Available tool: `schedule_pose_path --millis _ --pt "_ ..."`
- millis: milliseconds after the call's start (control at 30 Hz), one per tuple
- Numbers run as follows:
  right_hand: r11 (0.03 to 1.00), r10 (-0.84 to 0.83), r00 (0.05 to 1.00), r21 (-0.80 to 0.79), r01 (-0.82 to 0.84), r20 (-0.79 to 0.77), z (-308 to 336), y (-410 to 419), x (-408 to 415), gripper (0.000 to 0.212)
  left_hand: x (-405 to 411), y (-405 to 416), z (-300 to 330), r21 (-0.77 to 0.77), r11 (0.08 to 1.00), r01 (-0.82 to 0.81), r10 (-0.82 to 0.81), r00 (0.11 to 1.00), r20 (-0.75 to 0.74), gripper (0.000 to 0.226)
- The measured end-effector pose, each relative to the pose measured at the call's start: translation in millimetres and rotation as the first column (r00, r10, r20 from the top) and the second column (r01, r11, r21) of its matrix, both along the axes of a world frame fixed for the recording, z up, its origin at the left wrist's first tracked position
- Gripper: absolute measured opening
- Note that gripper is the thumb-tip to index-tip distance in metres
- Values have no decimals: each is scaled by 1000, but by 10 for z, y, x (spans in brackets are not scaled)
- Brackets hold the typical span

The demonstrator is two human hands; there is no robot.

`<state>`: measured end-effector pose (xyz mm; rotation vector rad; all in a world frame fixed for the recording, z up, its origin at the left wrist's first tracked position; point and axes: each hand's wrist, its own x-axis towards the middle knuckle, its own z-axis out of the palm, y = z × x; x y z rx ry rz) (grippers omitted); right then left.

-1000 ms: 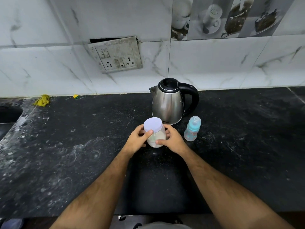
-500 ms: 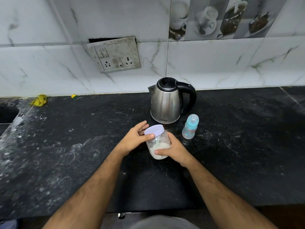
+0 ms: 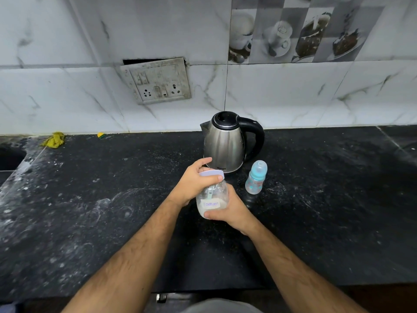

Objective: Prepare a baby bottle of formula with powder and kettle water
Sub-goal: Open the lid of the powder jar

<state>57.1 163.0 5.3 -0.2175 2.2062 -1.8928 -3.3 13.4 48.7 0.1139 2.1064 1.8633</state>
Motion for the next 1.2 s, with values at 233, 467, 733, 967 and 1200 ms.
schedule_pose_path --millis 233,467,733,967,1200 --pt "980 -189 981 69 186 39 -28 -57 -48 90 18 152 137 -83 991 -103 95 990 -100 75" --pt "985 -172 985 28 172 -1 99 -33 -121 83 -58 170 266 -229 970 -79 58 993 -100 99" --pt "997 13 994 -82 -4 109 157 159 -115 77 -35 -20 326 -99 995 21 -18 999 28 87" --pt "995 -18 987 -92 33 159 80 249 -106 78 56 -321 211 -20 1000 12 -11 999 30 75" --pt "994 11 990 -110 5 144 125 151 -97 78 56 -219 340 -85 994 72 -77 996 -54 107"
